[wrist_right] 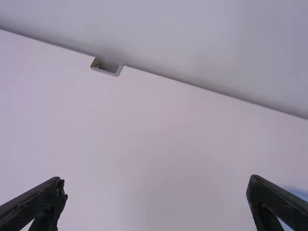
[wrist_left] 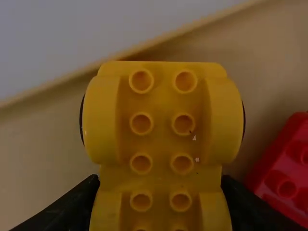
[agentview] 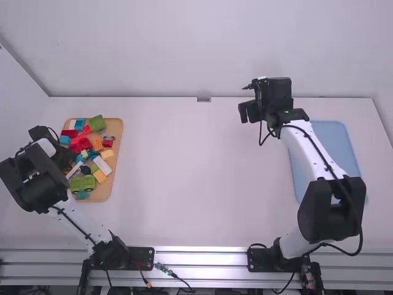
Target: Assemble lego blocks to make yellow taxi
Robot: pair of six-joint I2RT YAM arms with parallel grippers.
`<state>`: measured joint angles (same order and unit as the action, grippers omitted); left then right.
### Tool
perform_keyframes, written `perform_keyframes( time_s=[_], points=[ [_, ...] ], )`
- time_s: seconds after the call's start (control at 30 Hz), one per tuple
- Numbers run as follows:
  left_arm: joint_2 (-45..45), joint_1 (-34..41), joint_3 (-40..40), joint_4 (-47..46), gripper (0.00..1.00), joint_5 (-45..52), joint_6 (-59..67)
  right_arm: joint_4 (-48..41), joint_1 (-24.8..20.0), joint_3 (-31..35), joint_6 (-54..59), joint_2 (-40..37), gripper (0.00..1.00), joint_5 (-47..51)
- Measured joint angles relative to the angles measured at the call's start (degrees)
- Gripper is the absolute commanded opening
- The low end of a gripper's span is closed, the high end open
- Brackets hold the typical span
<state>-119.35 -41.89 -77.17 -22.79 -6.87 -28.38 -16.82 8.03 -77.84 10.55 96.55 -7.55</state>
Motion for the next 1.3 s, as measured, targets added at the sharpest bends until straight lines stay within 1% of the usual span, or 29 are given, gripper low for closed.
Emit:
perform_keyframes(
  time_s=[0.03,0.17,0.2,0.4,0.43,0.47,0.53,0.57,0.6,0.7,0.77,0.8,0.87,1.07,1.13,1.3],
  points=[
    [0.0,0.0,0.1,0.2,0.68,0.0,0.1,0.0,0.1,0.0,0.3,0.0,0.99,0.0],
    [0.0,0.0,0.2,0.2,0.69,0.3,0.6,0.0,0.3,0.0,0.3,0.0,0.99,0.0],
    [0.0,0.0,0.2,-0.1,0.72,0.4,0.8,-0.1,0.3,0.0,0.2,0.0,0.99,0.0],
    [0.1,0.0,0.2,-0.5,0.71,0.5,1.0,-0.2,0.3,0.0,0.1,0.0,0.99,0.0],
    [0.1,0.0,0.2,-0.5,0.66,0.5,1.0,-0.2,0.3,0.0,0.1,0.0,0.99,0.0],
    [0.1,0.0,0.2,-0.7,0.57,0.4,1.0,-0.3,0.3,0.0,0.3,0.0,0.99,0.0],
    [0.1,0.0,0.2,-0.8,0.54,0.4,0.9,-0.3,0.3,0.0,0.2,0.0,0.99,0.0],
    [0.2,0.0,0.2,-0.9,0.49,0.6,1.0,-0.3,0.3,0.0,0.1,0.0,0.99,0.0],
    [0.3,-0.2,0.2,-1.0,0.46,0.7,1.0,-0.3,0.3,0.0,0.1,0.0,0.99,0.1],
    [0.3,-0.3,0.2,-1.1,0.44,0.8,1.0,-0.3,0.3,0.0,0.2,0.0,0.99,0.0],
    [0.4,-0.3,0.2,-1.1,0.4,0.9,1.0,-0.3,0.3,0.0,0.3,0.0,0.99,0.0],
    [0.4,-0.3,0.2,-1.0,0.3,0.9,1.0,-0.3,0.3,0.0,0.1,0.0,0.99,0.0],
    [0.4,-0.3,0.2,-1.0,0.26,0.9,1.0,-0.3,0.3,0.0,0.2,0.0,0.99,0.0],
    [0.4,-0.3,-0.3,-2.4,0.29,1.2,1.0,-0.3,0.3,0.0,0.2,0.0,0.99,0.0],
    [0.4,-0.3,-0.9,-4.1,0.27,1.7,1.0,-0.2,0.3,0.0,0.3,0.0,0.99,0.0],
    [0.4,0.0,-4.5,-9.1,0.11,2.3,1.0,-0.3,0.3,0.0,0.1,0.0,0.99,0.0]
  ],
)
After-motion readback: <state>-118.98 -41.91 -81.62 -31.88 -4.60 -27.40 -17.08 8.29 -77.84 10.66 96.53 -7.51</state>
